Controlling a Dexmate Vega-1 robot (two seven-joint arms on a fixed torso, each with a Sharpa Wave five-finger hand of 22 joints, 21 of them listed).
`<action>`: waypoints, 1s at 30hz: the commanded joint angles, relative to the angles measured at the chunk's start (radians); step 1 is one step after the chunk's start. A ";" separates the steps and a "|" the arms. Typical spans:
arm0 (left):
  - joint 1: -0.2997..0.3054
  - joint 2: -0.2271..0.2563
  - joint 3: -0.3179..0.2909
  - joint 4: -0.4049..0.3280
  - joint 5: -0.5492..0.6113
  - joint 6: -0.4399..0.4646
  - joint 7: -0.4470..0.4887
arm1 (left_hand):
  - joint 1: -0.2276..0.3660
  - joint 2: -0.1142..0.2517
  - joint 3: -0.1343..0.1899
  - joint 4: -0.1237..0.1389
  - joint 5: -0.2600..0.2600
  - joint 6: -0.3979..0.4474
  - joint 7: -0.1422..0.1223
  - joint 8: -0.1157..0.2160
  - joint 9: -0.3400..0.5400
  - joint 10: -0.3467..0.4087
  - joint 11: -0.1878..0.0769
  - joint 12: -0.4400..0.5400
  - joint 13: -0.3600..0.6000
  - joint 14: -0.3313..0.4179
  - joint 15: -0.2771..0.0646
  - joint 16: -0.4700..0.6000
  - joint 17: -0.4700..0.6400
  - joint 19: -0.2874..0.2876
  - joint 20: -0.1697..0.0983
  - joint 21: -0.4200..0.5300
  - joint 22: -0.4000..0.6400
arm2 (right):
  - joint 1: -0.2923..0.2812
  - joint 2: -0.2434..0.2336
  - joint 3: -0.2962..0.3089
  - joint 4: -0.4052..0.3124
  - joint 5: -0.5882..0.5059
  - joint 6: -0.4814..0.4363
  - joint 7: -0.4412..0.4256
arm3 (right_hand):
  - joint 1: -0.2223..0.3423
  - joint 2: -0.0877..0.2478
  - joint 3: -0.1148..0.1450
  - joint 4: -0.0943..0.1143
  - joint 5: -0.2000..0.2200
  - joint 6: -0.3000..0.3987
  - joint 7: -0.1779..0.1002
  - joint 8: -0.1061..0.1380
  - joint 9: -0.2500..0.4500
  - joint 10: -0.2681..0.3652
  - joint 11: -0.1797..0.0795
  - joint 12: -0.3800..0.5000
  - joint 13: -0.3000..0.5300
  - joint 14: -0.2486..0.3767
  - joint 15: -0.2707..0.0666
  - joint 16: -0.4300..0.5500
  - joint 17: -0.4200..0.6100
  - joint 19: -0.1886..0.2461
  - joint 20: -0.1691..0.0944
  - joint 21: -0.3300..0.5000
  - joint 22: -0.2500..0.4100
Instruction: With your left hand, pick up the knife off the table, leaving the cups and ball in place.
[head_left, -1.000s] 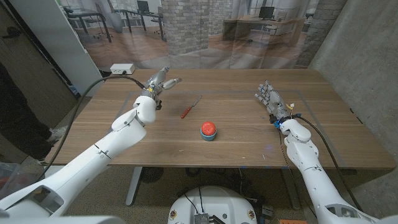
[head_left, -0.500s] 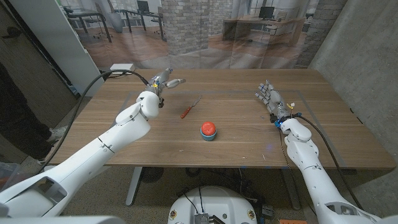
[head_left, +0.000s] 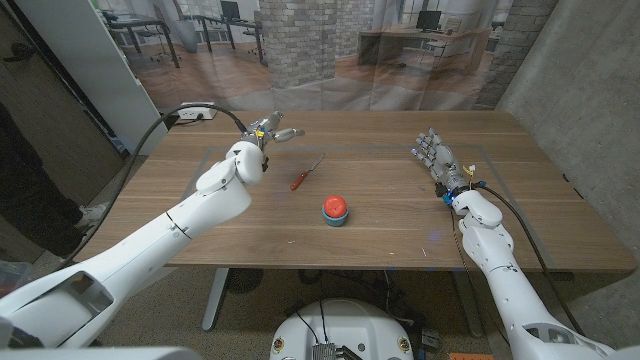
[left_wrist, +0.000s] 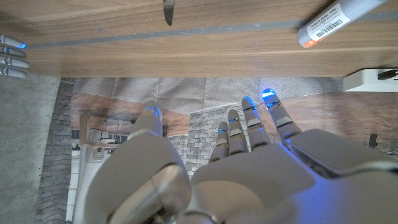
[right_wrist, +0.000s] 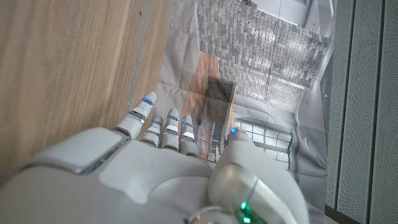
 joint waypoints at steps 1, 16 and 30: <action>-0.045 0.004 0.066 -0.047 0.032 0.127 -0.074 | 0.009 -0.001 -0.004 -0.001 0.004 0.005 0.026 -0.001 0.006 0.014 0.004 0.008 0.004 0.005 0.002 0.005 0.007 0.005 0.009 0.001 0.004 | 0.023 -0.017 0.002 0.028 0.011 0.014 0.049 | -0.004 -0.007 0.009 0.000 -0.001 0.010 0.004 0.000 0.004 0.011 0.001 0.001 0.005 0.009 0.001 0.006 0.005 0.008 0.001 0.001 0.002; -0.080 -0.023 0.128 -0.068 0.023 0.272 -0.088 | -0.001 0.022 -0.006 0.013 0.006 0.007 0.044 -0.003 0.007 0.015 0.023 0.007 0.010 0.001 0.014 0.014 0.022 0.014 0.020 -0.001 0.006 | 0.105 -0.057 0.000 0.118 0.021 0.037 0.164 | -0.006 -0.007 0.010 0.001 -0.003 0.012 0.004 -0.001 0.004 0.013 0.000 0.000 0.006 0.008 0.002 0.005 0.005 0.009 0.001 0.001 0.002; -0.112 -0.034 0.173 -0.066 -0.020 0.357 -0.066 | -0.001 0.026 -0.006 0.014 0.005 0.034 0.046 0.004 0.007 0.042 0.023 0.015 0.014 0.024 0.009 0.026 0.027 0.033 0.019 0.001 0.007 | 0.153 -0.079 -0.005 0.159 0.013 0.064 0.228 | -0.007 -0.008 0.011 0.000 -0.004 0.019 0.002 0.000 0.004 0.016 0.000 0.000 0.006 0.009 0.001 0.005 0.005 0.008 0.001 0.000 0.002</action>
